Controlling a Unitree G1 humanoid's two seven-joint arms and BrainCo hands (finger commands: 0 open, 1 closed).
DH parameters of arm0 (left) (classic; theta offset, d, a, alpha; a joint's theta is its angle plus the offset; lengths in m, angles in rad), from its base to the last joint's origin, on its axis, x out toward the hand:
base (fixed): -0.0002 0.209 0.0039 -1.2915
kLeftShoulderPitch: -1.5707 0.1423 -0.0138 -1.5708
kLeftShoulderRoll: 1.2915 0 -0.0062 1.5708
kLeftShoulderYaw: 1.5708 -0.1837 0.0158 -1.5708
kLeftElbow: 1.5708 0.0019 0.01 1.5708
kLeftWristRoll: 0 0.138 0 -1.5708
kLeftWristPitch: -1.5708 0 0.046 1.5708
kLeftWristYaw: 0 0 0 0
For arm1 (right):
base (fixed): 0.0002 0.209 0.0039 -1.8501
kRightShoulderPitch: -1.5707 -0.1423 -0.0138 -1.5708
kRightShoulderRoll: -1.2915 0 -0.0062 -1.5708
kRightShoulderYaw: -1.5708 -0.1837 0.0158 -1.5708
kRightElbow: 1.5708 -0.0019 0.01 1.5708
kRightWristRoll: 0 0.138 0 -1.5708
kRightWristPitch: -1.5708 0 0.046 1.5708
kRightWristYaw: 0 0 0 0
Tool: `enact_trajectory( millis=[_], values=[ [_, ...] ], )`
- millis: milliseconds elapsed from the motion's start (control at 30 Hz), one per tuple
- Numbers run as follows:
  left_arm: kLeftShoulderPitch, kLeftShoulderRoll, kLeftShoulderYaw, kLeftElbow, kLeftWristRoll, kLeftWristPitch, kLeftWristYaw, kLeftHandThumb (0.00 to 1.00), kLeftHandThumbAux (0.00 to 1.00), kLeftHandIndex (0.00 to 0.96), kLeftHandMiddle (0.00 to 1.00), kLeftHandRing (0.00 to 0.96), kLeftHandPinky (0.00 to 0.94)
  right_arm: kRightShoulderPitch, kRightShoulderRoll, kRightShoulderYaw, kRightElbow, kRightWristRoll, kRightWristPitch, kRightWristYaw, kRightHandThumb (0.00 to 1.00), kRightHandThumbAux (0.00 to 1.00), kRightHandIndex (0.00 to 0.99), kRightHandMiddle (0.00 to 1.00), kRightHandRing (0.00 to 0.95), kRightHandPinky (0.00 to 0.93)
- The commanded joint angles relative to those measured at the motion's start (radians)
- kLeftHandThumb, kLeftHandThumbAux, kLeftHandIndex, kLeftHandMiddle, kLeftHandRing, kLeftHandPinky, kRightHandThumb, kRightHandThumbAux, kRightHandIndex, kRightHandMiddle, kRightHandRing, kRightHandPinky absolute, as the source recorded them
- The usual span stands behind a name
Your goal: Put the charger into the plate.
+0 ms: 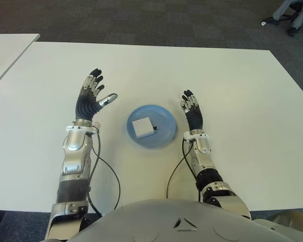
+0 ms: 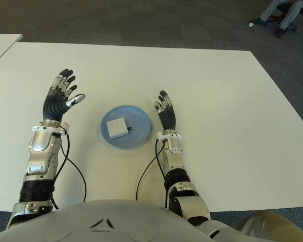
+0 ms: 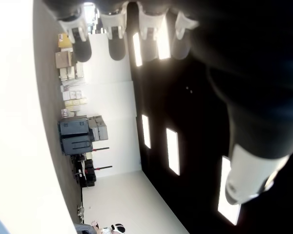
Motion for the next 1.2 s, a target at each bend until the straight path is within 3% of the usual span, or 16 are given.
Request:
enact_trajectory(
  millis=[33, 367, 1200],
  values=[
    [0.014, -0.004, 0.011, 0.108, -0.024, -0.057, -0.032, 0.000, 0.686, 0.042, 0.046, 0.027, 0.022, 0.047, 0.054, 0.011, -0.039, 0.000, 0.047, -0.005, 0.001, 0.567, 0.020, 0.064, 0.043, 0.065],
    [0.070, -0.050, 0.003, 0.248, -0.072, -0.153, -0.084, 0.000, 0.664, 0.030, 0.034, 0.017, 0.015, 0.077, 0.046, 0.022, -0.104, -0.001, 0.088, -0.004, 0.000, 0.567, 0.021, 0.066, 0.044, 0.063],
    [0.058, -0.088, -0.024, 0.341, -0.006, -0.188, -0.029, 0.000, 0.589, 0.000, 0.002, 0.000, 0.002, 0.110, 0.030, 0.031, -0.172, -0.010, 0.143, 0.001, 0.002, 0.571, 0.012, 0.062, 0.036, 0.047]
  ],
)
